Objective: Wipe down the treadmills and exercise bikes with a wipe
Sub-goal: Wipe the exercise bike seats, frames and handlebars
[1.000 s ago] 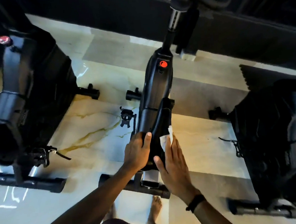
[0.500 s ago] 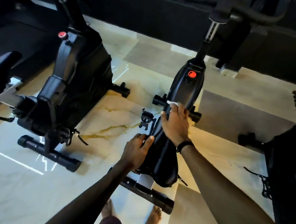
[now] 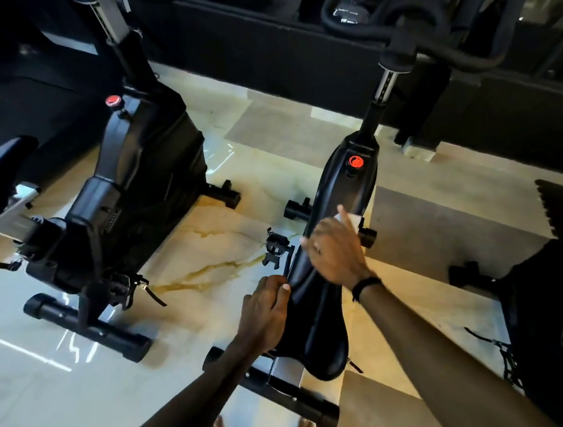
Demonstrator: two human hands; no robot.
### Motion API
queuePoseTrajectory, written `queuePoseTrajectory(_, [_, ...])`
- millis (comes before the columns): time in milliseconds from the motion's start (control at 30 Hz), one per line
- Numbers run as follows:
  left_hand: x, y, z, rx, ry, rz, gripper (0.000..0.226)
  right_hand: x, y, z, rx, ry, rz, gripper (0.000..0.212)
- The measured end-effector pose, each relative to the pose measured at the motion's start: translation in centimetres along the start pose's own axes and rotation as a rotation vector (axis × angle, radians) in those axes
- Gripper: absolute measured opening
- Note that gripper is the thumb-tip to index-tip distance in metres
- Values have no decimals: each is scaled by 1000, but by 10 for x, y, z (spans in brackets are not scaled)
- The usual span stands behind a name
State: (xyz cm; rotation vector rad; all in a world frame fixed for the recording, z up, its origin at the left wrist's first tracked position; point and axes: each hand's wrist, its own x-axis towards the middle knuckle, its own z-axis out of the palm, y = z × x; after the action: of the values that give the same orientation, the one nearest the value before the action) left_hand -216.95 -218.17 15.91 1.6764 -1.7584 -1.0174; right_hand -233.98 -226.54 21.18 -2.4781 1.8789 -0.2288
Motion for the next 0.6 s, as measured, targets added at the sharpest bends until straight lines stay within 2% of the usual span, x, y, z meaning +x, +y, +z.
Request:
queuePoseTrajectory(67, [-3, 1, -1, 3, 27, 9, 51, 24, 8, -14, -15, -125, 77, 58])
queuePoseTrajectory(133, [-4, 4, 0, -15, 50, 17, 62, 33, 10, -22, 11, -236, 113, 59])
queuePoseTrajectory(267, [-6, 5, 2, -76, 87, 11, 78, 12, -12, -18, -200, -286, 1, 54])
queuePoseTrajectory(367, [-7, 7, 0, -159, 133, -11, 80, -20, -33, -4, -302, -240, -82, 61])
queuePoseTrajectory(500, [-11, 8, -3, -254, 161, -31, 72, -71, -71, 11, 5, -136, -159, 38])
queuePoseTrajectory(600, [-11, 6, -1, -306, 175, -16, 80, -102, -79, 26, -12, -89, -211, 46])
